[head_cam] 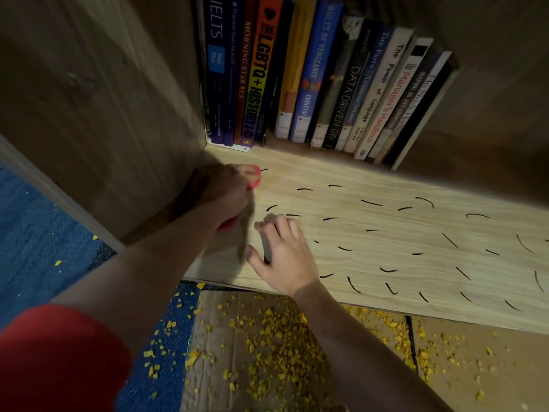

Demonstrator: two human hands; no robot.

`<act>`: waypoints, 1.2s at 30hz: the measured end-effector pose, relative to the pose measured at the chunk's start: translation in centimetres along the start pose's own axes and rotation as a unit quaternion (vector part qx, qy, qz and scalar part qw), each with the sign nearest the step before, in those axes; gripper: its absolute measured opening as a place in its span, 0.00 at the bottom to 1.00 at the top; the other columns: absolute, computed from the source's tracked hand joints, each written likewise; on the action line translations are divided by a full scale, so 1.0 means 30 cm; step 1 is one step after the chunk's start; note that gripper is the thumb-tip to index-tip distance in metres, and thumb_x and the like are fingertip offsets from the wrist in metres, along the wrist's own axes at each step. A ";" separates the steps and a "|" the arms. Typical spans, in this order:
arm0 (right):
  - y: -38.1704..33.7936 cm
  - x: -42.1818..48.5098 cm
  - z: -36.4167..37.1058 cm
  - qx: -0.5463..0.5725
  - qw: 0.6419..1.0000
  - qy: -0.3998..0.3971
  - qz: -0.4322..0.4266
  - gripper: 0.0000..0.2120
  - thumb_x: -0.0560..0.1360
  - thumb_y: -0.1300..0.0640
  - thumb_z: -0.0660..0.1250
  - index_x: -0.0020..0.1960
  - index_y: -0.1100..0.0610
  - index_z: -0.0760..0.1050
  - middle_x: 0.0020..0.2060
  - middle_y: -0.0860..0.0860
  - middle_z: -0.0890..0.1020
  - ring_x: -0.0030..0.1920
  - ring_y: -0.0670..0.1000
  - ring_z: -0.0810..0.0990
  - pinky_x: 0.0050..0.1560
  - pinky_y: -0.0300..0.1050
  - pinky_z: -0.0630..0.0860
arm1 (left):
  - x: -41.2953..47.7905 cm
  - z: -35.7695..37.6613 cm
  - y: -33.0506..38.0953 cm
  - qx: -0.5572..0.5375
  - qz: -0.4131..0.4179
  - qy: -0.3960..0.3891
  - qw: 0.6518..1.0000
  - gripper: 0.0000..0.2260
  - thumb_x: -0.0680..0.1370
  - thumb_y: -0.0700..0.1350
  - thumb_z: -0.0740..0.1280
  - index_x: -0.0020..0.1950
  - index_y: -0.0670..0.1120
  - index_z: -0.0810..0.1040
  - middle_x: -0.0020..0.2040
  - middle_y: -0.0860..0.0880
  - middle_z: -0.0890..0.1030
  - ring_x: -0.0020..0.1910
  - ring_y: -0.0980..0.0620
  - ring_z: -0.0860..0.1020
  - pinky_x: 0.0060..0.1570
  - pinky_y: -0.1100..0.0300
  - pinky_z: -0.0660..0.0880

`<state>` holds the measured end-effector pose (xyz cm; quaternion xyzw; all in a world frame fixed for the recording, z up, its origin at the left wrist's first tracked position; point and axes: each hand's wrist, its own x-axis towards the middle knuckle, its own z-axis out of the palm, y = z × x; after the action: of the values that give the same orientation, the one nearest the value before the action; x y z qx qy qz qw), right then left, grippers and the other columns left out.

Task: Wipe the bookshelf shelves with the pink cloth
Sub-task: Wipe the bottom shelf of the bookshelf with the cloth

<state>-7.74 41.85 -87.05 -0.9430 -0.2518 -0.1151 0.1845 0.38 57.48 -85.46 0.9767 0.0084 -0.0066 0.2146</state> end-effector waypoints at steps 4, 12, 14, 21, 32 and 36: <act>-0.003 0.002 -0.005 -0.005 1.000 0.001 0.006 0.21 0.71 0.44 0.58 0.55 0.57 0.77 0.49 0.51 0.76 0.50 0.49 0.67 0.50 0.44 0.73 | -0.034 -0.045 -0.040 0.014 0.080 0.033 0.996 0.25 0.74 0.32 0.60 0.67 0.50 0.74 0.67 0.49 0.74 0.65 0.48 0.71 0.66 0.55 0.66; -0.011 0.001 -0.015 -0.006 0.999 -0.013 0.041 0.26 0.70 0.41 0.58 0.59 0.58 0.74 0.55 0.54 0.75 0.55 0.52 0.66 0.63 0.47 0.60 | -0.097 -0.019 -0.025 0.000 0.066 -0.003 0.998 0.27 0.74 0.30 0.59 0.71 0.50 0.69 0.72 0.54 0.65 0.69 0.49 0.63 0.67 0.60 0.59; -0.017 0.008 -0.022 -0.033 0.998 -0.009 0.043 0.29 0.69 0.39 0.58 0.62 0.59 0.73 0.57 0.55 0.74 0.59 0.53 0.65 0.70 0.49 0.50 | -0.088 -0.023 -0.027 0.002 0.049 0.028 0.998 0.28 0.74 0.30 0.58 0.71 0.51 0.68 0.73 0.55 0.64 0.69 0.49 0.62 0.66 0.61 0.57; 0.073 0.078 -0.116 -0.049 0.965 -0.185 0.178 0.53 0.65 0.24 0.57 0.77 0.55 0.46 0.76 0.50 0.48 0.76 0.49 0.43 0.71 0.54 0.29 | -0.086 -0.019 0.004 0.018 0.029 0.021 0.999 0.30 0.74 0.30 0.58 0.73 0.51 0.65 0.73 0.54 0.63 0.69 0.47 0.61 0.66 0.60 0.56; 0.100 0.111 -0.201 -0.006 0.926 -0.328 0.184 0.57 0.63 0.31 0.69 0.77 0.53 0.40 0.76 0.48 0.39 0.75 0.46 0.37 0.72 0.55 0.32 | -0.002 0.032 -0.027 0.001 0.122 0.011 0.993 0.26 0.74 0.32 0.57 0.69 0.53 0.72 0.71 0.52 0.68 0.68 0.51 0.66 0.68 0.65 0.60; 0.110 0.109 -0.195 0.006 0.927 -0.323 0.189 0.58 0.62 0.31 0.69 0.77 0.53 0.40 0.76 0.47 0.39 0.75 0.45 0.36 0.73 0.56 0.32 | 0.002 -0.011 -0.050 0.004 0.156 0.019 0.988 0.28 0.75 0.31 0.59 0.71 0.53 0.69 0.72 0.53 0.68 0.69 0.51 0.66 0.70 0.57 0.61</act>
<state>-3.98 38.24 -81.70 -0.9580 -0.1155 0.2347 0.1173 0.42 58.97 -85.78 0.9668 -0.1397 0.0455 0.2089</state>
